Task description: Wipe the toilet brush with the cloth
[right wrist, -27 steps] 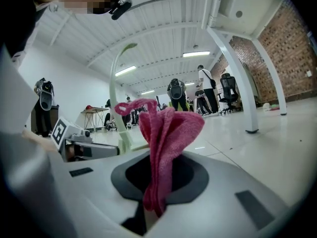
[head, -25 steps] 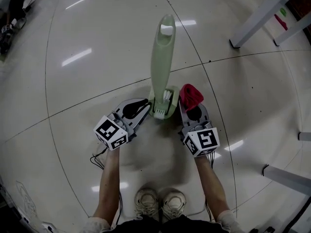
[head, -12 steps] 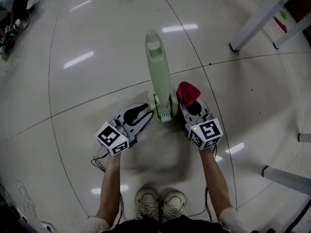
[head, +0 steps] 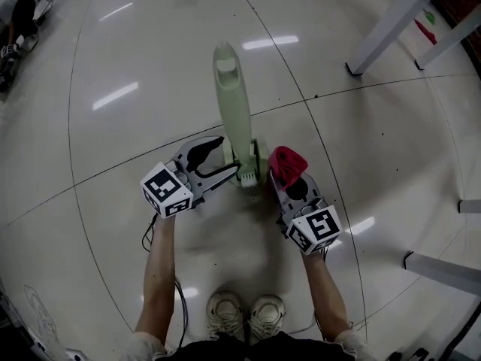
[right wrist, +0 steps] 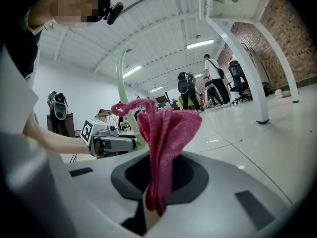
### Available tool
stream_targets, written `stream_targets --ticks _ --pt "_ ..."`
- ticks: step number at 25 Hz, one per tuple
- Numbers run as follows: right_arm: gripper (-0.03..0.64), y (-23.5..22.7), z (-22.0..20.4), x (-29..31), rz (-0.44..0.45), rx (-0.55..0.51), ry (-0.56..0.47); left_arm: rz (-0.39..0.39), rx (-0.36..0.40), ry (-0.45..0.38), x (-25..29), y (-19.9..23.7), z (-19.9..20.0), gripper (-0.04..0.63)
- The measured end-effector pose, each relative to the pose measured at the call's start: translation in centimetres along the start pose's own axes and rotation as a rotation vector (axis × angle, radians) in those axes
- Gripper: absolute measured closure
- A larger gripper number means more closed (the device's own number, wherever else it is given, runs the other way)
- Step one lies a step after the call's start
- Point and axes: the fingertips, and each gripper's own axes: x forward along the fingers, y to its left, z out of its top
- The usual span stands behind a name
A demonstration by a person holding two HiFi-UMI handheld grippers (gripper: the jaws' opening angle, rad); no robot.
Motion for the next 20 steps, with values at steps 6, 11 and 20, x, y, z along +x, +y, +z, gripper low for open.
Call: stream_targets --ticks 6,11,20 --pt "0.586 0.0 -0.3 0.6 -0.003 0.011 0.002 0.013 0.022 -0.004 0.0 0.0 -0.3 0.331" --pt "0.586 0.0 0.0 1.7 0.011 -0.039 0.006 0.031 -0.004 -0.002 -1.5 -0.4 -0.4 0.33" --pt "0.586 -0.8 1.1 4.7 0.14 -0.122 0.018 -0.047 -0.022 0.034 -4.0 -3.9 -1.3 0.333"
